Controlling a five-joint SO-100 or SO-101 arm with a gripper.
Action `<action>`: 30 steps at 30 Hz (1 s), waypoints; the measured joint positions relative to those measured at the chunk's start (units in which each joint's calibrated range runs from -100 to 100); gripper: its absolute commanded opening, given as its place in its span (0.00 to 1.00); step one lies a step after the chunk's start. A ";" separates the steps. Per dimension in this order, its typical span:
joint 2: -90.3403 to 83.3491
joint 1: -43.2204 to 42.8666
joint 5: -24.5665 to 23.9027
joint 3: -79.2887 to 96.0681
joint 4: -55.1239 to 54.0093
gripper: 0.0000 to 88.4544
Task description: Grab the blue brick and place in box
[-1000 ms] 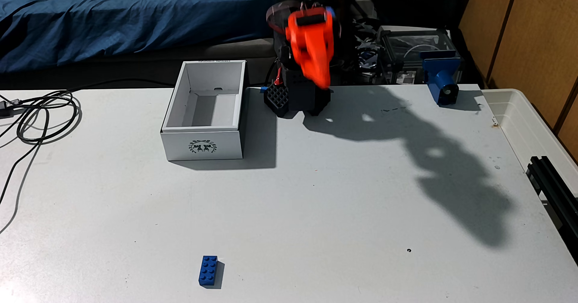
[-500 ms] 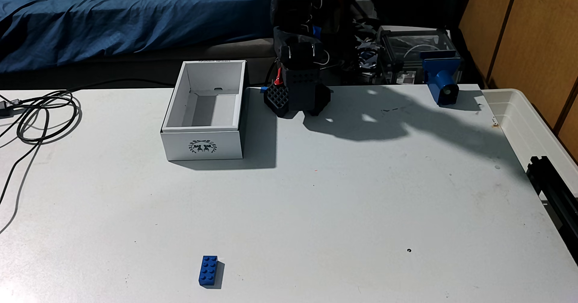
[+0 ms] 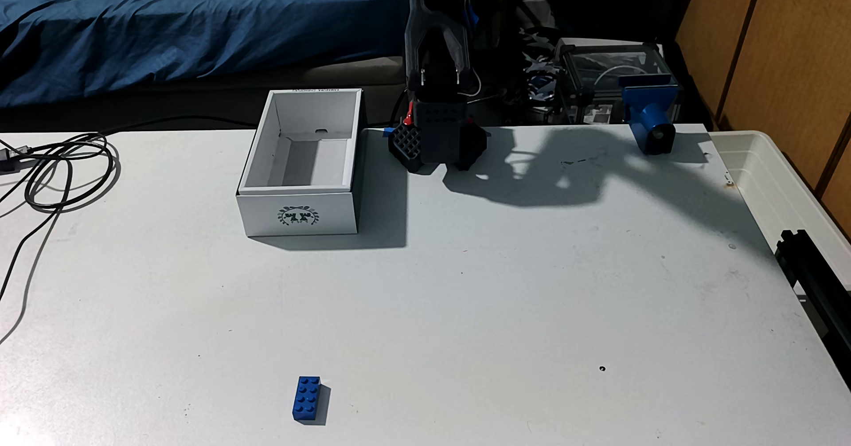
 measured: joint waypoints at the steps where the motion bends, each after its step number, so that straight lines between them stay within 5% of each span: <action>1: 3.72 0.59 0.00 -3.04 3.25 0.01; 15: 25.93 5.76 0.00 -27.00 49.63 0.01; 30: 26.10 14.39 0.00 -24.94 75.10 0.01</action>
